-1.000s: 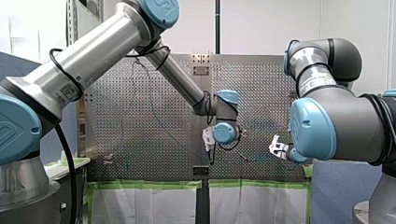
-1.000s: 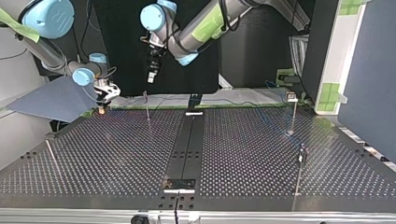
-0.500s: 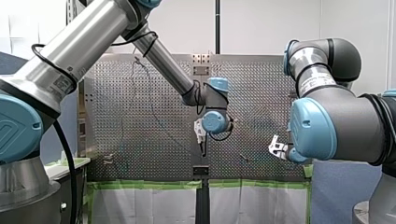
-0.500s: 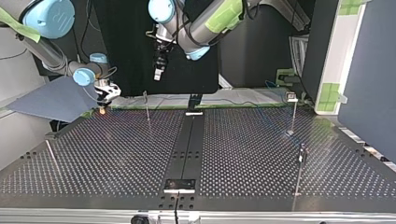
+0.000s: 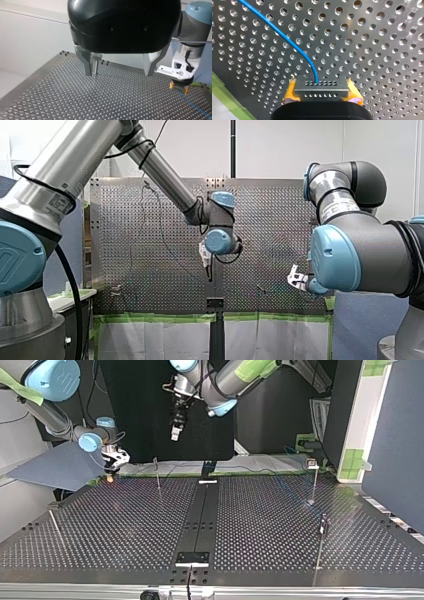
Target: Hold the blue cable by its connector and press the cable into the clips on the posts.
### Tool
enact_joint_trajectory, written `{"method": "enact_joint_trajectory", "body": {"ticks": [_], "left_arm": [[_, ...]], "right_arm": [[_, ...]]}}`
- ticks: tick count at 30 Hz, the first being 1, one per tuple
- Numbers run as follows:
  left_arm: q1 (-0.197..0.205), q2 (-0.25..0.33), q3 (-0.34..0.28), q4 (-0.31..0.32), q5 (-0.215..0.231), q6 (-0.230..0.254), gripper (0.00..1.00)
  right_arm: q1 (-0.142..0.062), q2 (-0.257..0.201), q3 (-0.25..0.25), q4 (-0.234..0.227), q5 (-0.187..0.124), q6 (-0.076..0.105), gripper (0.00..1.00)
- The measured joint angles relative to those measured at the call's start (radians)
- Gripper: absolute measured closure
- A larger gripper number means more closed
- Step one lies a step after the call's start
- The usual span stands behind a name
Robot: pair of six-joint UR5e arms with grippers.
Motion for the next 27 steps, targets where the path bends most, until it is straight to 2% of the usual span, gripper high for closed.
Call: {"method": "enact_joint_trajectory", "body": {"ticks": [27], "left_arm": [[0.013,0.223,-0.223,0.130,0.014,-0.035,0.00]], "right_arm": [[0.008,0.000,0.000,0.005,0.002,-0.004,0.98]]}}
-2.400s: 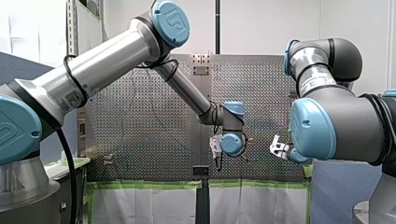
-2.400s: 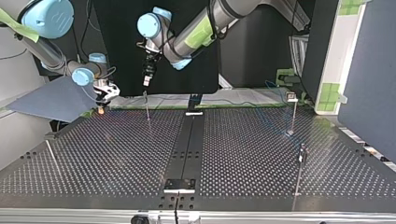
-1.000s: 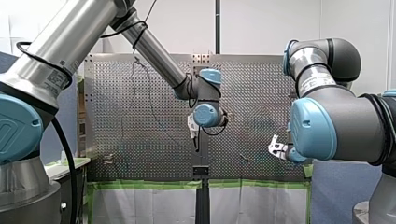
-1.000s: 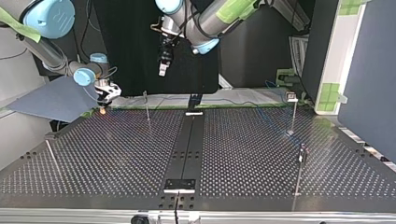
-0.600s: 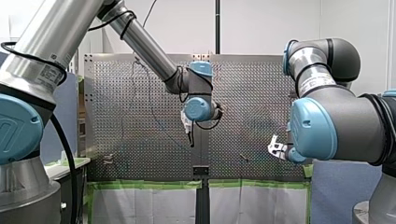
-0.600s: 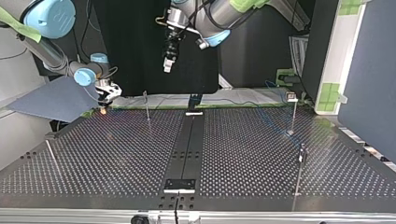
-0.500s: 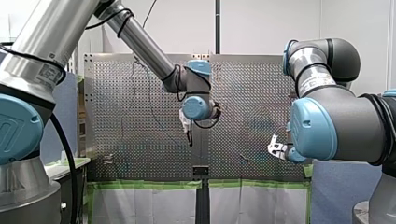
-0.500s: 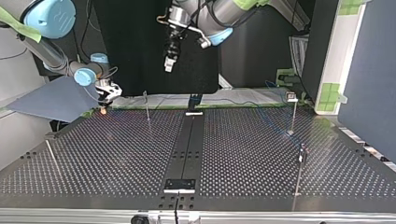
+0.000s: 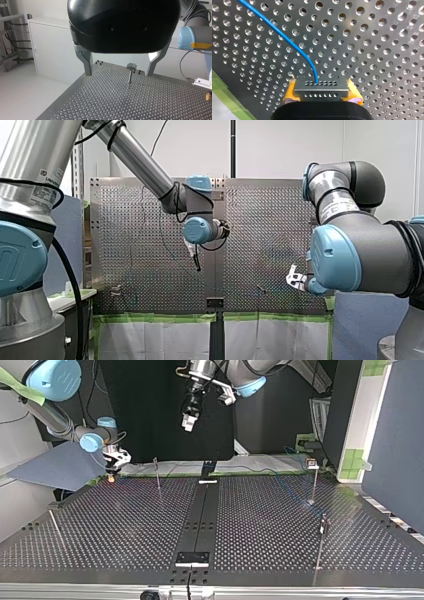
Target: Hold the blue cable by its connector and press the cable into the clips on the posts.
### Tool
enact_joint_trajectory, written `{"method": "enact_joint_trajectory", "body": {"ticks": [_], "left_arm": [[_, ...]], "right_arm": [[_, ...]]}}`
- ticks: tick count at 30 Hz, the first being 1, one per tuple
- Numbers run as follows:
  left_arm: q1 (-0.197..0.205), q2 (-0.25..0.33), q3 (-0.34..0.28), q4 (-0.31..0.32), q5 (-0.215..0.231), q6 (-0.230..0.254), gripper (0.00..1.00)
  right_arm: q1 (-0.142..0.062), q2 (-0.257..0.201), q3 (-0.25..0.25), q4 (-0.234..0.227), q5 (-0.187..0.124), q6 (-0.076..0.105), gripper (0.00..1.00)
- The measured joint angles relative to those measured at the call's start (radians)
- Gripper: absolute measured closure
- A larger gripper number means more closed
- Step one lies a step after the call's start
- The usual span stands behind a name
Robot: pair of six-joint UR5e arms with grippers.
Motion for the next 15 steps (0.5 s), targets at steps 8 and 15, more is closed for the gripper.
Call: {"method": "enact_joint_trajectory", "body": {"ticks": [8,15], "left_arm": [[0.013,0.014,-0.069,0.005,0.015,-0.002,0.00],[0.021,-0.033,-0.125,0.035,0.032,-0.005,0.00]], "right_arm": [[0.000,0.000,0.000,0.005,0.001,-0.011,0.98],[0.000,-0.001,0.000,0.013,0.001,-0.032,0.98]]}}
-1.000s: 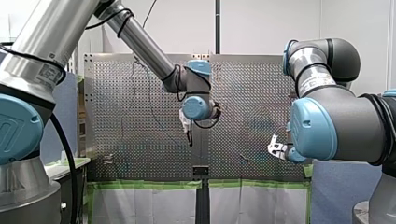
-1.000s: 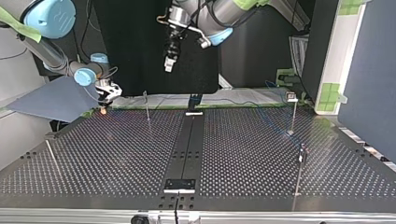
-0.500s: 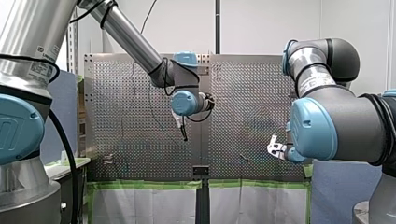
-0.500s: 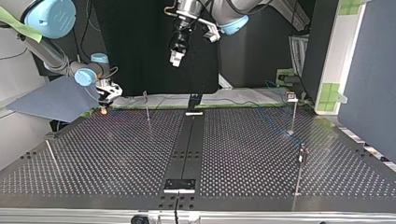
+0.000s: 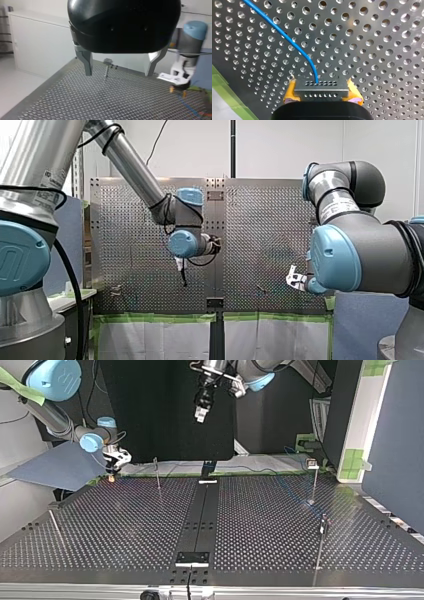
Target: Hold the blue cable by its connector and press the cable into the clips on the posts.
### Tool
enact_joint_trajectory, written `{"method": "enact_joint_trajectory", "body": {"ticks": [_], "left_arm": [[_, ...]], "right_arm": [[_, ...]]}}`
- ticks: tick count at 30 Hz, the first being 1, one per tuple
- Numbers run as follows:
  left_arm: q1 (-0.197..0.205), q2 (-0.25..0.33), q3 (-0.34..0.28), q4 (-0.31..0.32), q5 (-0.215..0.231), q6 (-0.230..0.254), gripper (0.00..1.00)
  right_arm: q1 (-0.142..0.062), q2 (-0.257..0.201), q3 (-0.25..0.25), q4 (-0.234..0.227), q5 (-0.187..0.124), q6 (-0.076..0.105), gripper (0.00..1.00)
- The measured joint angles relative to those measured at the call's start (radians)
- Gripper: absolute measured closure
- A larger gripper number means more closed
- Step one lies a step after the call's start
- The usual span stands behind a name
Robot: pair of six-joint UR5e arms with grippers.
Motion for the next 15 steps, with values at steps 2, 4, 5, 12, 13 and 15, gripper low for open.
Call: {"method": "enact_joint_trajectory", "body": {"ticks": [2,4,5,12,13,15], "left_arm": [[0.001,-0.014,-0.015,0.006,0.001,-0.001,0.00],[0.002,-0.033,-0.033,0.008,0.002,-0.001,0.00],[0.003,-0.039,-0.041,0.008,0.002,-0.001,0.00],[0.003,-0.054,-0.114,0.009,0.002,0.001,0.00],[0.003,-0.054,-0.123,0.011,0.002,0.001,0.00],[0.004,-0.054,-0.144,0.016,0.002,0.003,0.00]], "right_arm": [[0.000,-0.002,0.000,0.007,0.000,-0.007,0.98],[0.000,-0.008,0.000,0.017,-0.001,-0.013,0.98],[0.001,-0.012,0.000,0.022,-0.001,-0.016,0.98],[0.005,-0.071,0.017,0.054,0.000,-0.032,0.98],[0.005,-0.084,0.023,0.055,0.001,-0.032,0.98],[0.006,-0.102,0.032,0.056,0.002,-0.033,0.98]]}}
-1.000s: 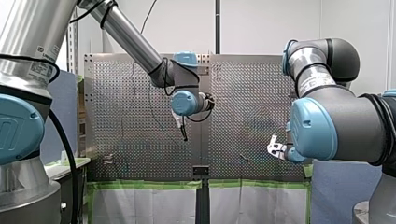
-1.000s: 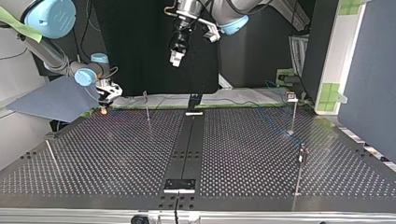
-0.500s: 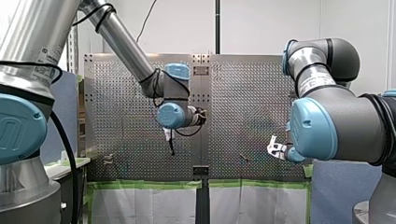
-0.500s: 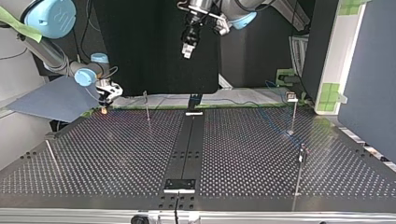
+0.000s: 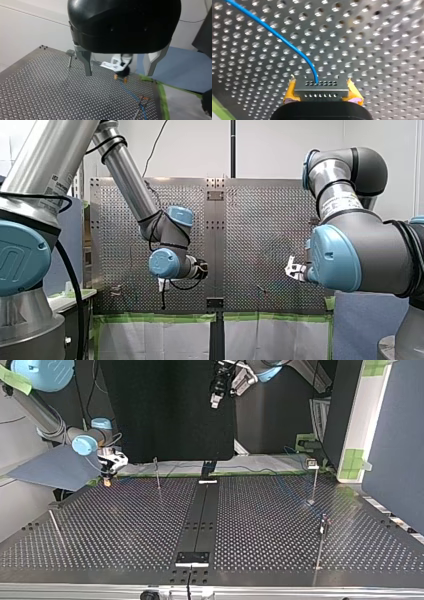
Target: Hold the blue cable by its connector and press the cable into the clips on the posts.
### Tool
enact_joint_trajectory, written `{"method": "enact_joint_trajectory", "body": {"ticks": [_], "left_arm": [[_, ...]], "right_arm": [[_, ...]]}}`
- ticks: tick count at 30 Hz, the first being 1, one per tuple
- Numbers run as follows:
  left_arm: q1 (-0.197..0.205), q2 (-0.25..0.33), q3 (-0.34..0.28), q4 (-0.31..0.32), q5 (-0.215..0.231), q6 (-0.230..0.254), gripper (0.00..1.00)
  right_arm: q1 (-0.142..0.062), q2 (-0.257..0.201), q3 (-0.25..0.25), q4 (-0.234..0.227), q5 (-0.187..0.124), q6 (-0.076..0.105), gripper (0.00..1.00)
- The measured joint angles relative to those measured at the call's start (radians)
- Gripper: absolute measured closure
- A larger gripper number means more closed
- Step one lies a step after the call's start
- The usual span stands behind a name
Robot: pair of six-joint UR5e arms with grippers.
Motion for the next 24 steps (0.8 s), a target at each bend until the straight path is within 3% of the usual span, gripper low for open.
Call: {"method": "enact_joint_trajectory", "body": {"ticks": [13,24], "left_arm": [[0.010,0.000,-0.114,0.099,-0.019,0.028,0.00],[0.031,0.000,-0.107,0.099,0.002,0.070,0.00]], "right_arm": [[0.012,-0.114,0.055,-0.005,0.013,0.003,0.98],[0.014,-0.211,0.145,-0.038,0.037,0.012,0.98]]}}
